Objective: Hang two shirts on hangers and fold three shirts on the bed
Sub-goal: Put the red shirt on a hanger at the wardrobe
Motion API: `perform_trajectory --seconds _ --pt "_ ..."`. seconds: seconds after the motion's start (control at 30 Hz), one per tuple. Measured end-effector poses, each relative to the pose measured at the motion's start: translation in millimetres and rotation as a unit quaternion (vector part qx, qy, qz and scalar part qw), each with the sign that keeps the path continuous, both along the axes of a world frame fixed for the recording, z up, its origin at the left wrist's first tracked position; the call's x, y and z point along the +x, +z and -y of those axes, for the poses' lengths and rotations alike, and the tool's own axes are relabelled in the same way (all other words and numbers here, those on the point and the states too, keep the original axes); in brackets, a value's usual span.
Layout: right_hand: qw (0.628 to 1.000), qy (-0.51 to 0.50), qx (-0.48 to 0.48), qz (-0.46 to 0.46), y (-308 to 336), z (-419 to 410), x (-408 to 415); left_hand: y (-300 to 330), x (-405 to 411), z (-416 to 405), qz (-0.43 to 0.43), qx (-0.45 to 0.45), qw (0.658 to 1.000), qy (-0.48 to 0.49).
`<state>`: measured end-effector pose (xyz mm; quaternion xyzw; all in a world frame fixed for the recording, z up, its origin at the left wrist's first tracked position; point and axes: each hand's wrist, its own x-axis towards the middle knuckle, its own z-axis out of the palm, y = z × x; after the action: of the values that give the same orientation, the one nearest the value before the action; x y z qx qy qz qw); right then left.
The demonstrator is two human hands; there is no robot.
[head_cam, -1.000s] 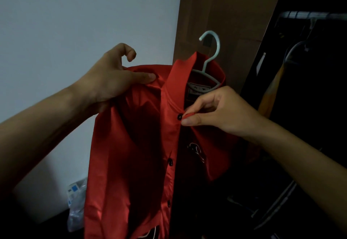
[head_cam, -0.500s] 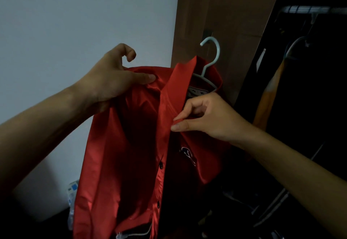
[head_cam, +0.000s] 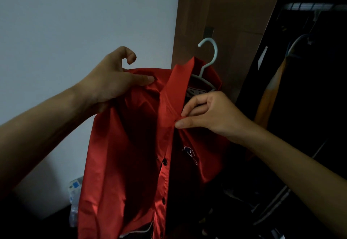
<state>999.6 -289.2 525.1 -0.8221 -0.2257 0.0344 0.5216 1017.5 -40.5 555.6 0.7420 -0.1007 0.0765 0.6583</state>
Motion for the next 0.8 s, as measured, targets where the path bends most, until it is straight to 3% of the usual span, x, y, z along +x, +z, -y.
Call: perform_trajectory --seconds 0.23,0.8 --pt "0.996 0.051 -0.038 0.060 -2 3 -1 -1 5 -4 0.011 0.025 1.000 0.009" --pt "0.993 0.107 -0.040 0.000 -12 -1 1 -8 8 -2 -0.005 0.043 0.999 0.003"
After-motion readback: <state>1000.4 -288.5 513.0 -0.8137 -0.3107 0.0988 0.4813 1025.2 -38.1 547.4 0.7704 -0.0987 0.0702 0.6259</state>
